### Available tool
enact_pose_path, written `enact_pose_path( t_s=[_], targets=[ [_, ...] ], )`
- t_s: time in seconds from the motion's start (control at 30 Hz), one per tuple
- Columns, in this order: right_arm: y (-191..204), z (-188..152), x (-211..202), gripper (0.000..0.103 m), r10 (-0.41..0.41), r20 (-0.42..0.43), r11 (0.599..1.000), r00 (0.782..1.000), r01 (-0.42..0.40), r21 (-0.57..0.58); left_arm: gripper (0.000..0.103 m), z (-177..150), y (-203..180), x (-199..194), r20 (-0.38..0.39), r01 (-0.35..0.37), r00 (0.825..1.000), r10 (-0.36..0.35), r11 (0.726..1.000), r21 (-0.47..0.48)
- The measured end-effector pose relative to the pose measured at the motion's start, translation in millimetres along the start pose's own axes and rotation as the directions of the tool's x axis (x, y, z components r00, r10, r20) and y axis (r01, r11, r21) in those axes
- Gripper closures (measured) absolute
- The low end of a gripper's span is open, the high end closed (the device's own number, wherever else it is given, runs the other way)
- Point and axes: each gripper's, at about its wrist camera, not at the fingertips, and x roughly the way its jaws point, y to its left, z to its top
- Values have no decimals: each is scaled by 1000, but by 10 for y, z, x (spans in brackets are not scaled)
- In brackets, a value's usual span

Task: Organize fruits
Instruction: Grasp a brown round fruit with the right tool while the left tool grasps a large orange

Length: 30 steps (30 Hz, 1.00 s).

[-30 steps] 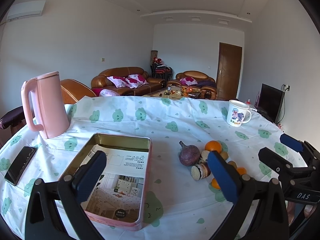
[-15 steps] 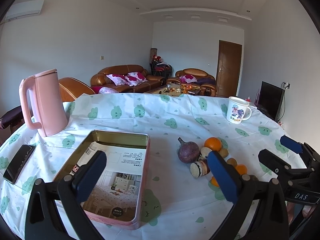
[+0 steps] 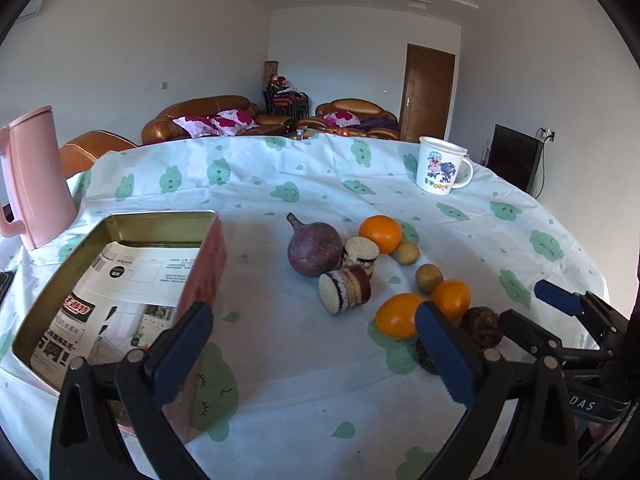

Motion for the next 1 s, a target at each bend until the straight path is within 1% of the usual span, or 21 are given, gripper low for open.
enact_pose_path(
  t_s=[0.03,0.13,0.2,0.23,0.27,0.3,0.37,0.43,0.47,0.5,0.63,0.67,0.7,0.77,0.8,0.9,0.93,0.97,1.0],
  targets=[
    [7,-10,29,30,13,-10,1000,1000,-13,-1,1,-3,-44,35,-9,12,1000,-12,1000,5],
    [50,-38,88,30,35,-28,999,999,-35,-13,5,-1,-117,141,-47,44,998,-43,999,11],
    [61,-59,145,31,24,-49,999,999,-25,-22,18,1,-153,204,-79,88,993,-87,996,6],
    [50,-66,178,34,24,-61,999,998,-26,-21,20,2,-188,244,-96,101,990,-100,995,12],
    [40,-75,212,39,25,-75,999,997,-26,-19,23,3,-223,279,-107,106,989,-103,994,22],
    [23,-83,242,39,37,-82,999,996,-38,-13,29,8,-262,304,-115,114,987,-110,993,31],
    [6,-94,272,41,58,-82,998,995,-59,-8,33,27,-327,356,-134,126,984,-118,991,49],
    [14,-106,301,41,61,-89,998,994,-63,-12,35,40,-396,424,-155,120,982,-108,990,72],
    [27,-116,314,42,55,-92,998,994,-57,-19,39,45,-427,457,-167,120,980,-105,990,81],
    [37,-125,312,43,46,-86,998,995,-49,-31,40,46,-445,493,-183,117,978,-99,989,87],
    [17,-136,304,45,49,-78,998,996,-52,-33,41,53,-442,535,-193,126,975,-108,989,82],
    [16,-139,304,48,49,-74,998,996,-52,-35,43,52,-433,542,-195,131,974,-113,988,79],
    [13,-141,305,50,51,-71,998,996,-54,-35,48,50,-440,542,-196,138,973,-120,987,82],
    [15,-142,298,62,48,-66,998,997,-51,-36,51,33,-468,509,-184,131,977,-111,987,97],
    [14,-143,294,62,49,-65,998,997,-51,-36,55,28,-489,503,-180,129,978,-108,986,108],
    [21,-142,294,62,47,-62,998,997,-50,-41,61,38,-494,525,-192,160,971,-138,982,104],
    [22,-141,295,62,48,-61,998,997,-51,-42,61,51,-484,547,-201,171,968,-149,981,96],
    [20,-142,297,62,50,-60,998,997,-52,-39,57,70,-461,578,-212,178,965,-157,980,85],
    [20,-143,299,62,50,-59,998,997,-52,-40,53,82,-416,611,-223,182,961,-165,982,55]
  ],
)
